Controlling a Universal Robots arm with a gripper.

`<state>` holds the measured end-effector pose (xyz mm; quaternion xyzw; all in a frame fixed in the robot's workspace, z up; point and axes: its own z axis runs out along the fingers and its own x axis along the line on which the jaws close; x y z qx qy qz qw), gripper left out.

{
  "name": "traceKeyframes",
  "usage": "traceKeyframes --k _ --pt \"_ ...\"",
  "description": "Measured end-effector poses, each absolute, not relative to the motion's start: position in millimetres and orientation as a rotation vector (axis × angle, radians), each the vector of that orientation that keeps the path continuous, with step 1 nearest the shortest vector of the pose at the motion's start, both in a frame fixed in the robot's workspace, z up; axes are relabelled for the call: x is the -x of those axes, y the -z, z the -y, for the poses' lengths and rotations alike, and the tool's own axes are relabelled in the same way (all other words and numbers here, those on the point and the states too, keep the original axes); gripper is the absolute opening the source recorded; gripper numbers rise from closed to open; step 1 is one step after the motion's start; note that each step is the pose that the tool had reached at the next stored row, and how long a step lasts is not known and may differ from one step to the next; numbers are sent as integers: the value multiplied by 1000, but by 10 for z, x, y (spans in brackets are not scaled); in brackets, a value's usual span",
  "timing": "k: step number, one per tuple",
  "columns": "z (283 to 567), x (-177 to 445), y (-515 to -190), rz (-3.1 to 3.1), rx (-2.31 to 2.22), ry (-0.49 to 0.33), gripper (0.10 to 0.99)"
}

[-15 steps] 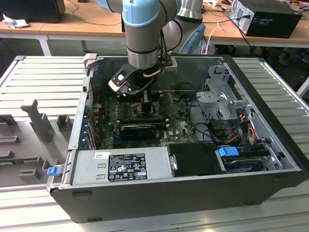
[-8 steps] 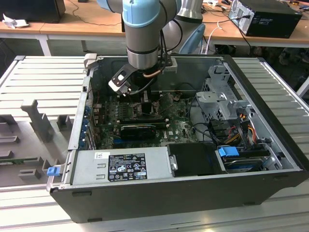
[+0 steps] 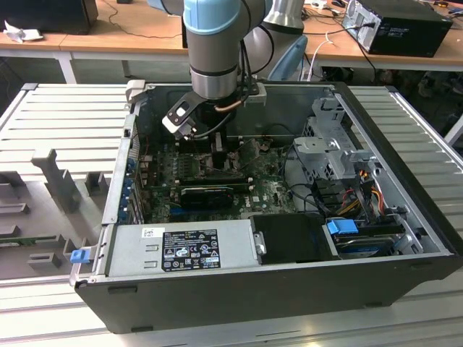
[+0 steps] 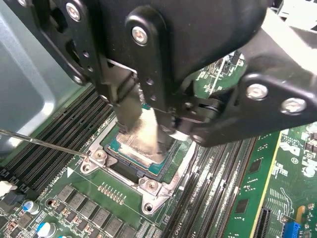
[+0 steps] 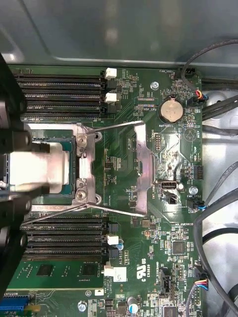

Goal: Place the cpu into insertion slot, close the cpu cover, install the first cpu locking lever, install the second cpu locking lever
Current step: 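Place the cpu into insertion slot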

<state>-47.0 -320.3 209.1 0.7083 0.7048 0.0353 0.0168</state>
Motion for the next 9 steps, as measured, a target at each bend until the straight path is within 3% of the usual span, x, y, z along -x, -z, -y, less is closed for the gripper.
traceKeyframes --k 5,9 --pt "3203 470 -2112 -2188 -2199 -103 106" --pt "3204 471 -2141 -2186 -2197 -98 106"
